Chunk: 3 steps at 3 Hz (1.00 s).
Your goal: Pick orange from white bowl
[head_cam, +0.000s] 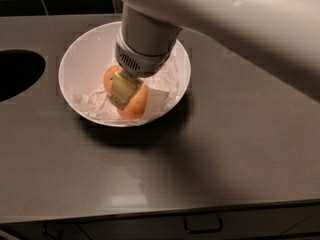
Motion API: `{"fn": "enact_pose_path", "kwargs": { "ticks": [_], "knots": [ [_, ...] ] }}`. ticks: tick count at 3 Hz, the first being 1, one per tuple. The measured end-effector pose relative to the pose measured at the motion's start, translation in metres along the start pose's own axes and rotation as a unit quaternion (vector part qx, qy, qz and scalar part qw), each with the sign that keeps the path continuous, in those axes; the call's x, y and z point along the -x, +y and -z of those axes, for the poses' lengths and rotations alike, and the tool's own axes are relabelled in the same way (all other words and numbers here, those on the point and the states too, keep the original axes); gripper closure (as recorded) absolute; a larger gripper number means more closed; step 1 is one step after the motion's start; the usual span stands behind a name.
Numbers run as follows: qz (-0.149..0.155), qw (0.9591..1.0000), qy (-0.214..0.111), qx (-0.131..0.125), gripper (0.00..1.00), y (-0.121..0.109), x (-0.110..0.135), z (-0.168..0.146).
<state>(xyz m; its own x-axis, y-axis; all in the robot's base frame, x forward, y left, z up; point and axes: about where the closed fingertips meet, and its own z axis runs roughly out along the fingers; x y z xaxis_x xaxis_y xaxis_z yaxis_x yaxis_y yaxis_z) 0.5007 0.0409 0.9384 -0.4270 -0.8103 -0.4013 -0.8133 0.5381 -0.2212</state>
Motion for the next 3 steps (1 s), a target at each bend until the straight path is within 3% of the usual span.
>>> {"fn": "enact_pose_path", "kwargs": {
  "ticks": [3],
  "knots": [
    [-0.01,0.9999,-0.001,-0.01,0.27,0.0,-0.006,-0.024]
  ]
}}
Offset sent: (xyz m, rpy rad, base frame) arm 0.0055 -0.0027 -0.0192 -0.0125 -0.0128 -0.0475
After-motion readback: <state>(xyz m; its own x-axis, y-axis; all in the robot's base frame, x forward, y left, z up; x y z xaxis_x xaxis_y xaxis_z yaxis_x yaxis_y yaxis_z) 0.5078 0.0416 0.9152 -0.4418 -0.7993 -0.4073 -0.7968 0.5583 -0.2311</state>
